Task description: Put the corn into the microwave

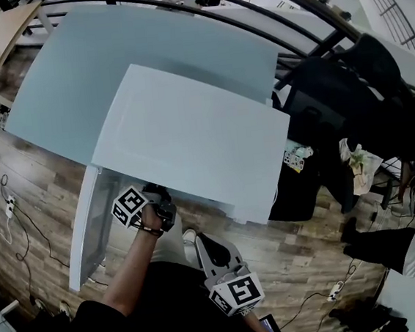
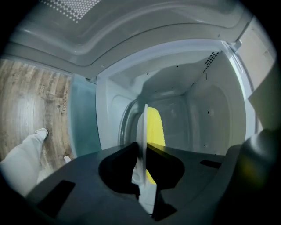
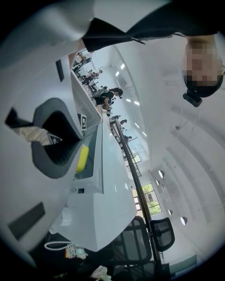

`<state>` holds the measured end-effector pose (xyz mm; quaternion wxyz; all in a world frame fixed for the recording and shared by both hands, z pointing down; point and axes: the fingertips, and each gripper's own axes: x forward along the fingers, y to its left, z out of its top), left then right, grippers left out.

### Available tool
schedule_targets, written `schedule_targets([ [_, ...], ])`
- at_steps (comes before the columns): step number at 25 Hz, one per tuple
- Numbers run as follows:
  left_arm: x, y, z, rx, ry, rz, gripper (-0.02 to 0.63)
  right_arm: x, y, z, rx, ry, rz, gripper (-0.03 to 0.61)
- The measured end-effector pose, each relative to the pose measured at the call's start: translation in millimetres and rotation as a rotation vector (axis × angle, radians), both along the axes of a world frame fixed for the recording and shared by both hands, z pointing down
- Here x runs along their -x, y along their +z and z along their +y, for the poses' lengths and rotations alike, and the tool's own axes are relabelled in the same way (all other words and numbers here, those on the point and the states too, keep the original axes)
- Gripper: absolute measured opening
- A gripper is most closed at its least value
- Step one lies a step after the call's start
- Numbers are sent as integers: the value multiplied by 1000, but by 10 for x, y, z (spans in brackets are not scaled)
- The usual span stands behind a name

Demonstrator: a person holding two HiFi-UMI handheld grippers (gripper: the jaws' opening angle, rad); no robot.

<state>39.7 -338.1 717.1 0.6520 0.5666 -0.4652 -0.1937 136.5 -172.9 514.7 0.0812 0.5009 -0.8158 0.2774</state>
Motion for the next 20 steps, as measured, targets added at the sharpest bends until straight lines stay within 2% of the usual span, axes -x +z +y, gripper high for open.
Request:
schedule_targets([
  [6, -20, -6, -41, 22, 1, -53, 35, -1, -3, -14, 1, 3, 2, 8],
  [9, -46, -36, -52, 10, 33, -114, 40, 7, 3, -14, 3, 0, -1, 8],
  [17, -110, -70, -12, -25, 138, -216, 76, -13, 39, 17, 11, 13, -7, 8],
  [20, -135, -91, 16, -37, 184, -259, 112, -20, 47, 14, 11, 16, -7, 8],
])
